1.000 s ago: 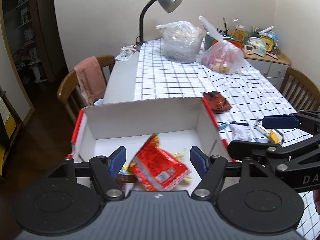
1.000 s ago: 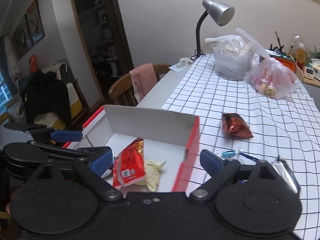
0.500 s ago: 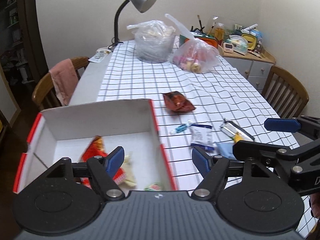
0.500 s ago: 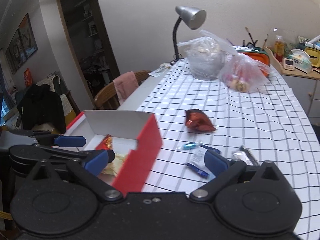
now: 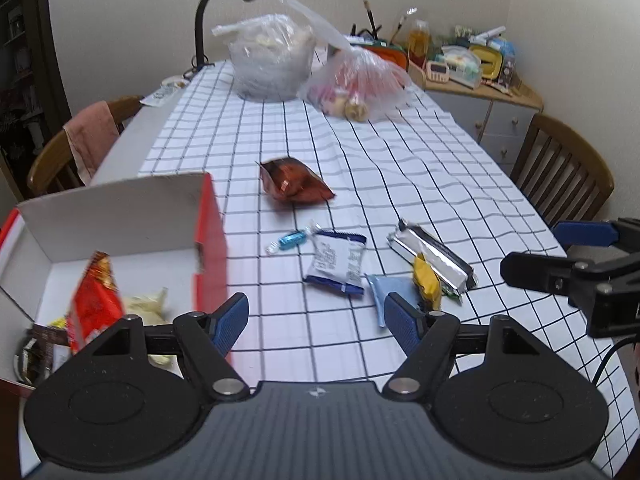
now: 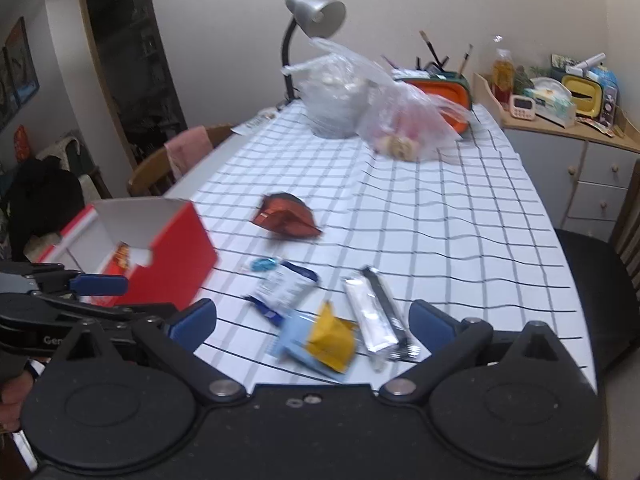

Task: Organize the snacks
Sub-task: 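Withdraw both tools from the box toward the remaining snacks, then grasp the yellow pouch with the left tool while the right tool grasps the silver foil bar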

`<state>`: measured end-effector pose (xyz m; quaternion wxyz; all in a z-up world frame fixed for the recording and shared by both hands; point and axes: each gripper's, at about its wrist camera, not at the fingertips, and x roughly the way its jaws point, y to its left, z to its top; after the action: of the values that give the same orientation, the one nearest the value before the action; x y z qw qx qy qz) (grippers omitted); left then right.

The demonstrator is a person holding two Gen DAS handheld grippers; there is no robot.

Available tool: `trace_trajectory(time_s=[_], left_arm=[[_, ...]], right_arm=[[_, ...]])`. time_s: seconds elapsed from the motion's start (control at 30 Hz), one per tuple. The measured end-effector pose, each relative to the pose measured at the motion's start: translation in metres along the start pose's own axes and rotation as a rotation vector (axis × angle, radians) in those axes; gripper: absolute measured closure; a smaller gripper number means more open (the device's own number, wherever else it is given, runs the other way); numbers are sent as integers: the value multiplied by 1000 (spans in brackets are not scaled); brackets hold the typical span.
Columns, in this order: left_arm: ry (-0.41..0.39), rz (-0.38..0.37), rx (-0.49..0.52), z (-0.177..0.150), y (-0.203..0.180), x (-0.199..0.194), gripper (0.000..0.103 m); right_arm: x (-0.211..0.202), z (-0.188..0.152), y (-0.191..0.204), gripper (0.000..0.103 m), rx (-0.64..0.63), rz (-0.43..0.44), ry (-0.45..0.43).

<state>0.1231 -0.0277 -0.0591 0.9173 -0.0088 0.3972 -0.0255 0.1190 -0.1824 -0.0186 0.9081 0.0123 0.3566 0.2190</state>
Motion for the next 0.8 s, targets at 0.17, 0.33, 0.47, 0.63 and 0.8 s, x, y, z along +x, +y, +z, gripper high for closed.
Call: trace_trajectory(time_s=[0.17,0.33,0.47,0.63,0.8], left_arm=[[29,14,6,-6,-22,24,29],[39,-17,43,-8,-46,41,29],[41,-39,59,-7,-65,54,29],[52,-68,-2,0,-71,67,29],[83,-81,-32,5,-75,83,29]], right_arm=[[18,-5,-28,1,-5,-36,39],[41,-9,-52,3,-12,-50,93],[63,-9,-62,4,-41,-48,132],[89,-15,-69,11,-105,-18,191],[104,-21,-69,17,-161,7,221]])
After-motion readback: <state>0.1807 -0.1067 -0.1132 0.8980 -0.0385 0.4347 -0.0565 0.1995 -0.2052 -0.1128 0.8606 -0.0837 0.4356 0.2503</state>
